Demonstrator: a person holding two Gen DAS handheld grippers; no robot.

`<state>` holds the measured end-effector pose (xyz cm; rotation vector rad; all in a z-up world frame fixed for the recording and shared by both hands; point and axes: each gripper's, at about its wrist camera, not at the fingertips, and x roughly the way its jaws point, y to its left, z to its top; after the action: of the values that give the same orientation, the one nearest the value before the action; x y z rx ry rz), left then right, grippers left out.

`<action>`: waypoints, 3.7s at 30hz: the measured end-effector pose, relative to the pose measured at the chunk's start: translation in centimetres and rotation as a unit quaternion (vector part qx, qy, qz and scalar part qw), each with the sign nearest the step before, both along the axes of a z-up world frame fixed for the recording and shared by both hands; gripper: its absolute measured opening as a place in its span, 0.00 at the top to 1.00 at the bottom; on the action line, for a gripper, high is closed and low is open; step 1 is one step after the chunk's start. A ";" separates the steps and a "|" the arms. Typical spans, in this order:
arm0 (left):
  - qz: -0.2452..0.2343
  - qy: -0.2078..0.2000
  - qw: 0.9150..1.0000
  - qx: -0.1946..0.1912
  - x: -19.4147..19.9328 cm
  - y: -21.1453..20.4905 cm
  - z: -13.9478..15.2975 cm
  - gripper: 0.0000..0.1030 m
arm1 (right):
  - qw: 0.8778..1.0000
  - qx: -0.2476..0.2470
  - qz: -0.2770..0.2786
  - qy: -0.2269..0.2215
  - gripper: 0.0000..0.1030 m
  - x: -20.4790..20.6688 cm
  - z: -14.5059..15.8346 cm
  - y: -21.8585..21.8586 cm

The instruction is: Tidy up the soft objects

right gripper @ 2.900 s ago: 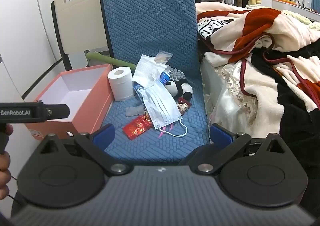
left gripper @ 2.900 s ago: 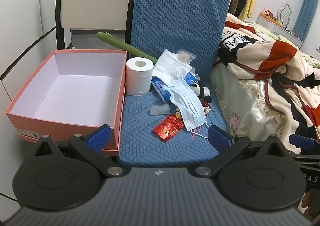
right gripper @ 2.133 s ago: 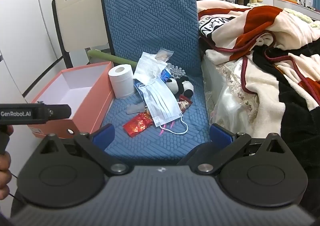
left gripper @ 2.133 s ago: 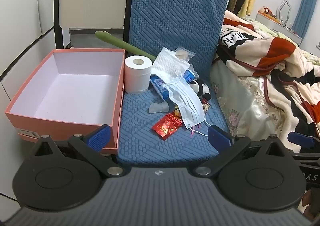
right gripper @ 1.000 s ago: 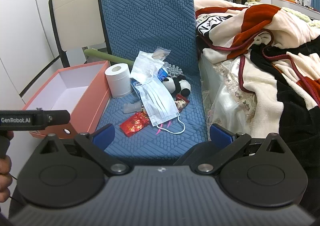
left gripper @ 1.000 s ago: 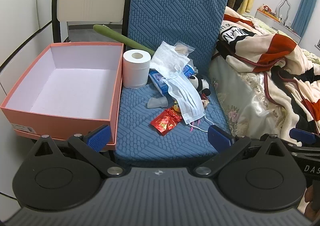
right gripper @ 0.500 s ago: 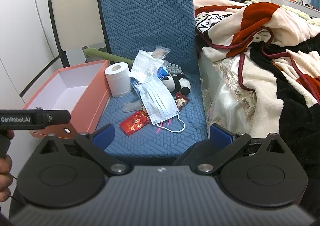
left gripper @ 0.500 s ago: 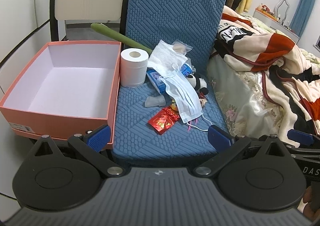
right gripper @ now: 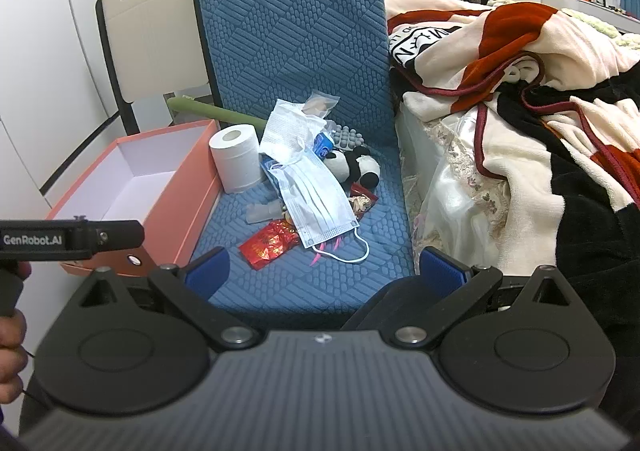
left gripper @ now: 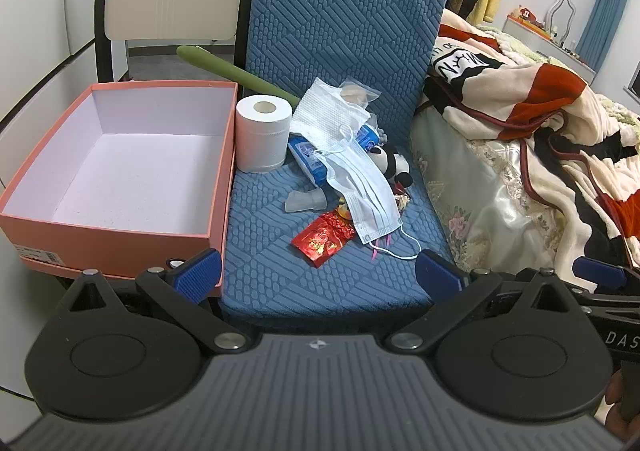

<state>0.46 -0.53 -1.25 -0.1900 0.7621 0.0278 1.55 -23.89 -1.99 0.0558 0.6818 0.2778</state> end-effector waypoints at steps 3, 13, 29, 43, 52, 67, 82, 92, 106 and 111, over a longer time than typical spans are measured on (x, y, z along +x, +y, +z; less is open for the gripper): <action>-0.015 -0.005 1.000 0.008 0.5 0.3 0.0 0.00 | 1.000 0.000 0.000 0.001 0.00 0.0 0.0 0.0; -0.003 0.010 1.000 0.003 3.6 1.7 -1.6 0.00 | 1.000 0.006 0.000 0.002 0.00 2.3 -1.2 0.4; -0.047 0.028 0.997 -0.049 10.8 0.1 -4.7 0.00 | 1.000 -0.001 0.001 0.014 0.00 8.5 -4.3 -0.4; -0.056 0.044 0.997 -0.018 13.4 -1.0 -9.3 0.00 | 0.999 0.030 -0.008 0.007 0.00 12.9 -8.2 0.0; -0.059 0.050 0.997 -0.011 15.0 -1.7 -12.2 0.00 | 0.998 0.060 0.008 -0.012 0.07 15.2 -9.2 0.5; -0.068 0.079 0.995 0.005 18.7 -1.6 -17.3 0.27 | 0.992 0.109 0.055 0.039 0.31 21.4 -13.7 3.9; -0.124 0.061 0.989 0.049 20.8 -3.5 -18.3 0.27 | 0.992 0.071 0.081 0.067 0.32 26.0 -16.7 6.9; -0.123 0.084 0.988 0.048 21.6 -4.0 -19.3 0.39 | 0.980 0.120 0.081 0.134 0.78 26.8 -17.8 6.3; -0.051 0.091 0.994 0.022 20.0 -2.6 -17.4 0.48 | 0.978 0.153 0.075 0.124 0.88 26.1 -16.9 5.2; -0.028 0.095 0.995 0.026 19.1 -2.3 -16.5 0.48 | 0.976 0.163 0.071 0.127 0.89 25.8 -16.7 4.9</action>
<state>19.55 -2.78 -17.73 -0.1180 0.9549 0.0123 27.35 -18.97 -18.74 0.3627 0.8902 0.5246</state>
